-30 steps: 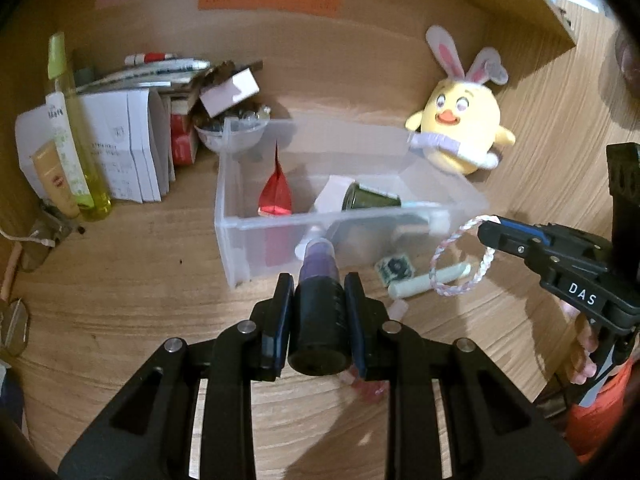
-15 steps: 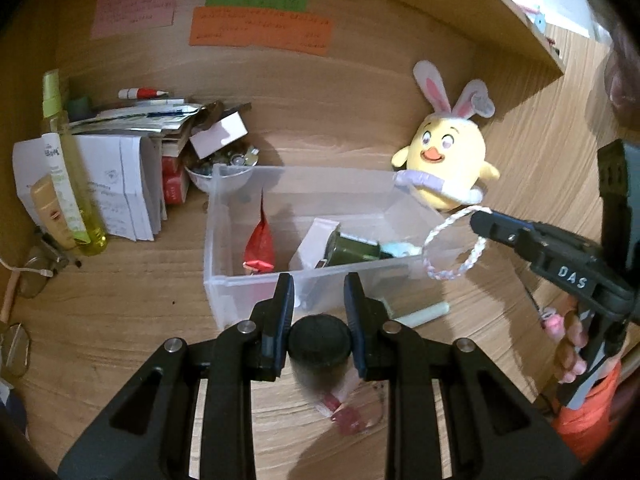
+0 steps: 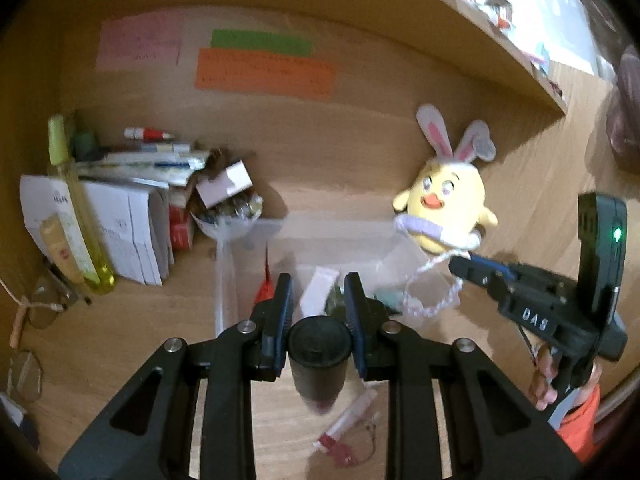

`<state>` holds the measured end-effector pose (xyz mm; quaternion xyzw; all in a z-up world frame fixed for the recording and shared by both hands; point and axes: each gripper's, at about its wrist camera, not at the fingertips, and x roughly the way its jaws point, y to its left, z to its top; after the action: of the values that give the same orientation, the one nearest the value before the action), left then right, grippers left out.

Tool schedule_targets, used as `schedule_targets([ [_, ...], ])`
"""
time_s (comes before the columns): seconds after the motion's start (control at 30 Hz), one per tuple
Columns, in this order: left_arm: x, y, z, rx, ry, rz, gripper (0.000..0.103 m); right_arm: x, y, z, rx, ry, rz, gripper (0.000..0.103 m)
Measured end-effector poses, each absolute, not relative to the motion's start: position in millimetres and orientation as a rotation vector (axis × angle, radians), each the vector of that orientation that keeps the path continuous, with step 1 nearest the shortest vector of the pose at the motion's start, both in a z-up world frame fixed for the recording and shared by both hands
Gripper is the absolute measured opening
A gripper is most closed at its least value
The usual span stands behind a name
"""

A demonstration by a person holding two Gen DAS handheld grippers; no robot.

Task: Organize objects
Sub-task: 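Lower purple bottle into bin with left tool while right tool releases cord inside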

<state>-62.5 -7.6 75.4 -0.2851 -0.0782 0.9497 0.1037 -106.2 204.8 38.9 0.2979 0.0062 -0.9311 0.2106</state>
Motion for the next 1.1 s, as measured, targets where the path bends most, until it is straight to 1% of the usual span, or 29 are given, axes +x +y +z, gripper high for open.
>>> schedule_targets([
  [0.27,-91,-17,89,-0.819,-0.266,2.854,0.025,-123,202,36,0.852,0.010,-2.594,0.012],
  [0.53,-118,-17,69,-0.890,-0.281,2.859,0.025,-139,197,20,0.914,0.020,-2.583,0.012],
  [0.87,-135,-8,65,-0.891,-0.255,2.878,0.025,-153,195,5,0.978,0.007,-2.580,0.012],
  [1.1,-149,0,40,-1.001,-0.218,2.840,0.025,-159,185,-11,1.035,0.045,-2.555,0.012],
])
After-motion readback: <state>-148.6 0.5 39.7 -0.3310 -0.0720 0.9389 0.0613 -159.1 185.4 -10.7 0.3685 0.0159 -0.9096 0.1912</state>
